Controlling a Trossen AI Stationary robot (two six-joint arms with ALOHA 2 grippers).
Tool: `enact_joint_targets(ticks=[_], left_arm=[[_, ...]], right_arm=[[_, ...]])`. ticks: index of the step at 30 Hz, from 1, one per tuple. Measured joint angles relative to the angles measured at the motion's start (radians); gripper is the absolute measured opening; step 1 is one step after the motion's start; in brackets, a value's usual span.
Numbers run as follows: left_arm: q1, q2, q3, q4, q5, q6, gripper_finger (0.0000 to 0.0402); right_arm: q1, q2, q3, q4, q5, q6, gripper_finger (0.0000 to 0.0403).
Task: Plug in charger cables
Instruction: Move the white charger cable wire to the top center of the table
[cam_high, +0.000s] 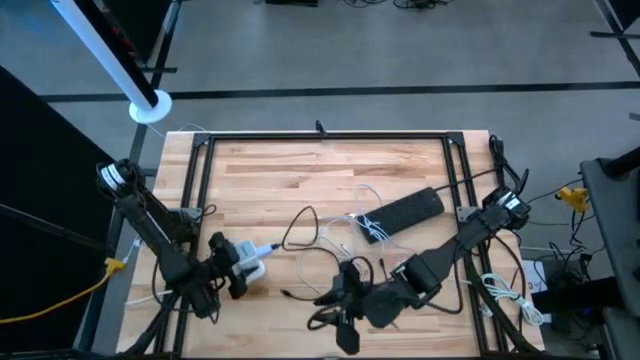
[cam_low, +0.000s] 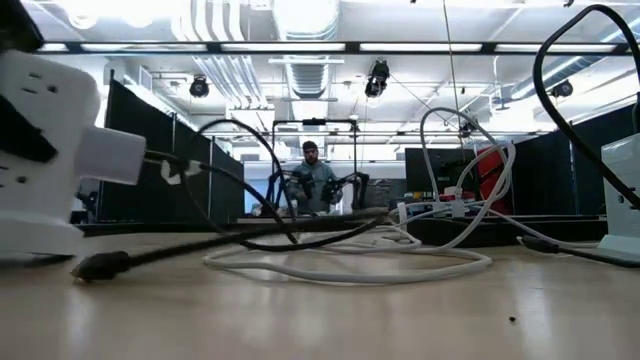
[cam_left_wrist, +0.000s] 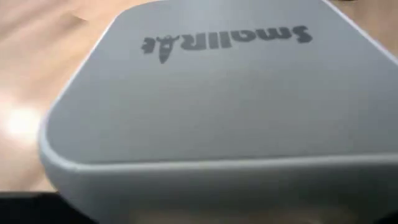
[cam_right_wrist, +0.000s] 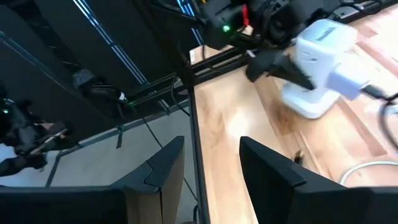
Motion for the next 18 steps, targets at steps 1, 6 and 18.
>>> enact_joint_targets(ticks=[1,6,18], left_arm=[[-0.01,-0.001,0.006,0.009,0.013,-0.001,0.0298],[-0.074,-0.002,0.038,0.039,0.113,0.024,0.0298],[-0.222,0.006,0.07,0.054,0.185,0.031,0.0298]], right_arm=[[0.003,0.001,0.0,-0.003,0.004,0.0,0.0138],[0.013,0.001,0.0,-0.017,0.02,-0.001,0.0145],[0.013,0.001,0.0,-0.038,0.021,-0.011,0.0158]])
